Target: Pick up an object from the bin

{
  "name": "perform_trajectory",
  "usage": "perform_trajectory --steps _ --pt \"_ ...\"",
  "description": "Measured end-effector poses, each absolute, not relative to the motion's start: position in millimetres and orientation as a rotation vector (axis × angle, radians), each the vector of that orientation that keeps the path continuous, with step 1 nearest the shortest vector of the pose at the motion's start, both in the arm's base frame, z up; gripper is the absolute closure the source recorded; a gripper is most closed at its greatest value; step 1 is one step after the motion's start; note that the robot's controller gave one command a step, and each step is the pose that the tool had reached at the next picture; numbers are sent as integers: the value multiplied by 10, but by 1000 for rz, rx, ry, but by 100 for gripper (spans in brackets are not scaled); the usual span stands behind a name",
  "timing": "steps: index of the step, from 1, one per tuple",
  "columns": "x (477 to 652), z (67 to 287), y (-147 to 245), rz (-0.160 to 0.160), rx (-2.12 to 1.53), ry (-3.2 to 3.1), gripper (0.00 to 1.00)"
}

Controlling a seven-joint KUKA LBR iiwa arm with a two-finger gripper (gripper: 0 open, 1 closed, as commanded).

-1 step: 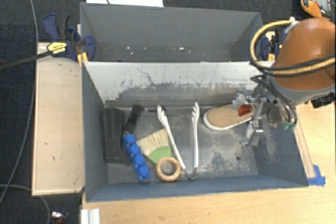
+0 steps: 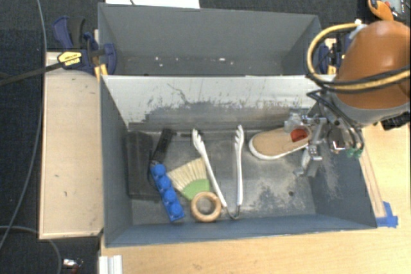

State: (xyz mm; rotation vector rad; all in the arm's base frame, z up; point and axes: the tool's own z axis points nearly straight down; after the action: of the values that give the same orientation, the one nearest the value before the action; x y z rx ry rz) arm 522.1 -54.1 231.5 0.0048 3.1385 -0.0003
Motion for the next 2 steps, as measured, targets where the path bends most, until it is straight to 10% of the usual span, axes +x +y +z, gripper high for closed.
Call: perform_trajectory --steps 1,2 --pt "5893 769 -856 0 -31 3130 0" --pt "5874 1617 -856 -2 -46 3125 0"
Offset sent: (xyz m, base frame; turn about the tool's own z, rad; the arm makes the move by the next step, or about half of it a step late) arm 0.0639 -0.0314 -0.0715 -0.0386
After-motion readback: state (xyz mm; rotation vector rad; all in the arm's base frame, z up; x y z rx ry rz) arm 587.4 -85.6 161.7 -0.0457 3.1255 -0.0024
